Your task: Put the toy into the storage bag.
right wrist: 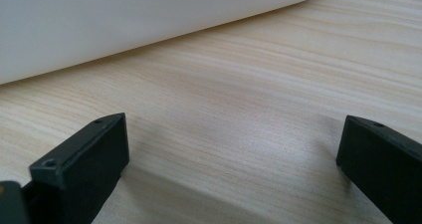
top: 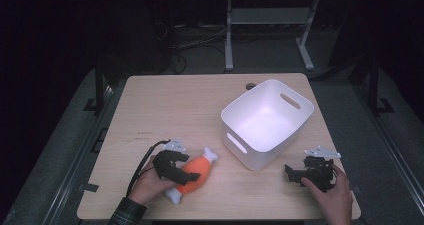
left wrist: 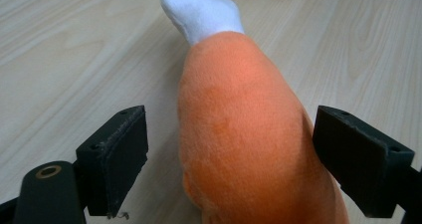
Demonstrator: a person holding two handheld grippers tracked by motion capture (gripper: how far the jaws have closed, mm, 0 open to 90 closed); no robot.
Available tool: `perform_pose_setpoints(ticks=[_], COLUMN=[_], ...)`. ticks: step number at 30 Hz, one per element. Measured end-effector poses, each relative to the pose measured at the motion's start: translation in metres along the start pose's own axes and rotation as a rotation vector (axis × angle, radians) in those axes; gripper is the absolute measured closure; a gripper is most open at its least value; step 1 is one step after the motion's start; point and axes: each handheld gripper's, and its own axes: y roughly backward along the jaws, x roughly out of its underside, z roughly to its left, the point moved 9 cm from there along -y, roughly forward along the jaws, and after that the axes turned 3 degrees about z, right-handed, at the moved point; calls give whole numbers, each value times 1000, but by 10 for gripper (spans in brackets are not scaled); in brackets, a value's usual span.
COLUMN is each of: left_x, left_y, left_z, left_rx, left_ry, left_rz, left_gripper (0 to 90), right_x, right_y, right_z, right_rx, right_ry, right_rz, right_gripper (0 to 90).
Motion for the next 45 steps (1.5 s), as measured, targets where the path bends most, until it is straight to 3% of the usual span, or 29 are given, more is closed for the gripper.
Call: perform_pose_setpoints(ticks=[6, 12, 27, 32, 45], left_x=[4, 9, 6, 1, -20], left_y=[-10, -19, -12, -2, 24], left_z=[-6, -9, -8, -7, -2], left_rx=[-9, -27, -6, 16, 13], left_ry=[-49, -73, -63, -43, -73], left_rz=[69, 116, 98, 60, 5], left_gripper=[146, 166, 281, 283, 282], right_x=[0, 0, 0, 0, 0], right_y=[0, 0, 0, 0, 0], right_z=[0, 0, 0, 0, 0], right_rx=[0, 0, 0, 0, 0], right_ry=[0, 0, 0, 0, 0], right_rz=[0, 0, 0, 1, 0], right_gripper=[0, 0, 0, 0, 0])
